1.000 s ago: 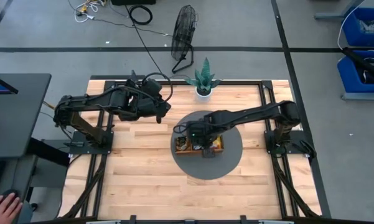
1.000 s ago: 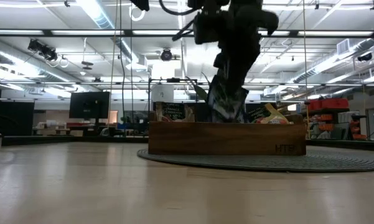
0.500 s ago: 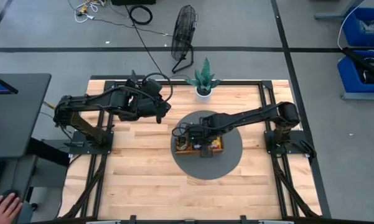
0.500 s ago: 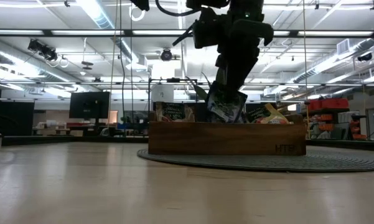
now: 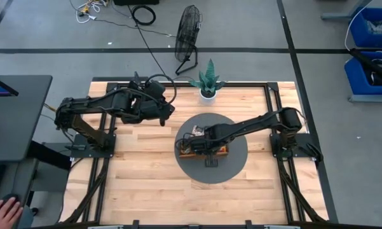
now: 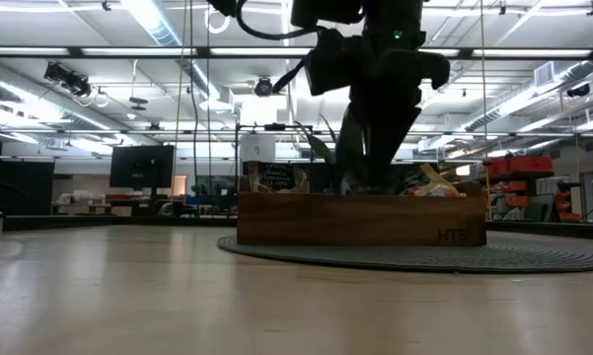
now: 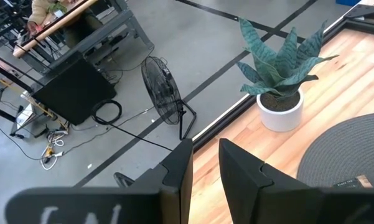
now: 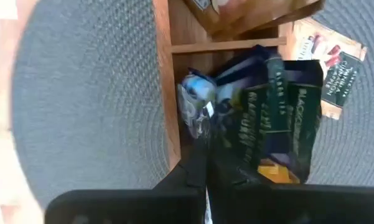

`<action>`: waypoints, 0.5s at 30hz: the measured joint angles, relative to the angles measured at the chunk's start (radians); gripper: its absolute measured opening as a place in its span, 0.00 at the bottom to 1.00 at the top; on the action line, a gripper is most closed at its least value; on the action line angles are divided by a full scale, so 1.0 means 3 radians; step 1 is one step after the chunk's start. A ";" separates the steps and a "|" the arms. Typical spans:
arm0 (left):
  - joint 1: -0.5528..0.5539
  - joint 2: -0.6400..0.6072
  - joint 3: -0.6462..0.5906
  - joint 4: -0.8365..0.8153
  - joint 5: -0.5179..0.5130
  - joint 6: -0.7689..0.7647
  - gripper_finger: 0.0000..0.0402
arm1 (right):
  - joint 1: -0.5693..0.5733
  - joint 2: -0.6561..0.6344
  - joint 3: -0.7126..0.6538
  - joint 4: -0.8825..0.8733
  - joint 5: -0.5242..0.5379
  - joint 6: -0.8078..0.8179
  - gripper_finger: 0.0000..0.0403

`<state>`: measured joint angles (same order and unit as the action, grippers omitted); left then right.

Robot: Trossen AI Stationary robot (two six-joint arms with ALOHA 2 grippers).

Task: Pick & Place Tea
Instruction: Put the black tea bag into the middle section of the wooden organizer

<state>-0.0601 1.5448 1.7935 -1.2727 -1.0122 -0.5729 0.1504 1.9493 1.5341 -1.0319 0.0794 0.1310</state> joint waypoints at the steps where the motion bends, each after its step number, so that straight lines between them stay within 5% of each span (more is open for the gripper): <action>1: 0.0000 0.0000 0.0000 0.0005 0.0001 -0.0001 0.21 | 0.0006 0.0024 0.0000 -0.0004 0.0013 0.0000 0.00; 9: 0.0000 0.0000 0.0000 0.0013 0.0013 -0.0066 0.21 | 0.0013 0.0021 -0.0001 0.0046 -0.0043 -0.0052 0.03; 15: 0.0000 0.0000 0.0000 0.0006 0.0014 -0.0064 0.21 | 0.0013 -0.0036 0.0008 -0.0037 -0.0065 -0.0038 0.22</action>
<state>-0.0601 1.5448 1.7935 -1.2709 -1.0080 -0.5922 0.1543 1.9384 1.5365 -1.0429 0.0601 0.1198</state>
